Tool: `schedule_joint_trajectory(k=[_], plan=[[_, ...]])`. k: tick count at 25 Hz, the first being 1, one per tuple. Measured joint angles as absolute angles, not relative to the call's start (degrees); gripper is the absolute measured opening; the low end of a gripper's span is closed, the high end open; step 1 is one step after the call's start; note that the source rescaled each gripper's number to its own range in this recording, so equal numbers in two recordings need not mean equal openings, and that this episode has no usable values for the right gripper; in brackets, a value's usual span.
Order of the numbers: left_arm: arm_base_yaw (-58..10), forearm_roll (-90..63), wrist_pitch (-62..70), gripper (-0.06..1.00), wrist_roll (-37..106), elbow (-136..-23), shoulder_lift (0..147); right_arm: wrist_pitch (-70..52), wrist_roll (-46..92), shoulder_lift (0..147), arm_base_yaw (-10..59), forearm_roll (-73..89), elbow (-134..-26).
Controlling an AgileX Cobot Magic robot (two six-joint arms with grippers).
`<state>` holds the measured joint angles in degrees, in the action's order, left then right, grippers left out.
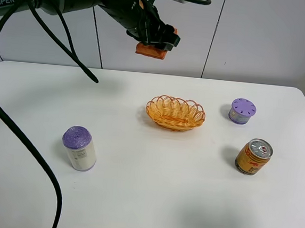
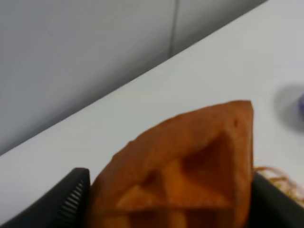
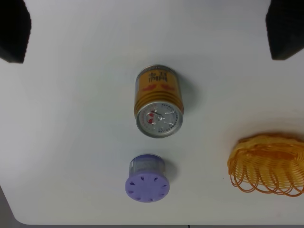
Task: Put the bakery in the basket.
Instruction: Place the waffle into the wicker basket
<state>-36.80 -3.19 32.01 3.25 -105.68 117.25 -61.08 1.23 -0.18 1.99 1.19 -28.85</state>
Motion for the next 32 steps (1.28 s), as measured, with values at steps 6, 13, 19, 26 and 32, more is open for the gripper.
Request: schedule_joint_trajectory(k=[6, 13, 19, 26, 32], plan=[[-41.57, -2.29, 28.93, 0.02, 0.78, -105.15, 118.17, -61.08, 1.23, -0.18, 1.99, 1.19, -28.85], [-43.24, -2.79, 15.53, 0.02, 0.67, -97.74, 119.3, -61.08, 1.23, -0.18, 1.99, 1.19, -28.85], [-43.24, -3.86, 1.65, 0.02, 0.57, -88.98, 119.3, -61.08, 1.23, -0.18, 1.99, 1.19, -28.85], [-43.24, -6.07, -9.74, 0.02, 0.57, -81.02, 121.92, -61.08, 1.23, -0.18, 1.99, 1.19, -28.85], [-43.24, -6.38, -11.97, 0.02, 0.57, -80.6, 126.57, -61.08, 1.23, -0.18, 1.99, 1.19, -28.85]])
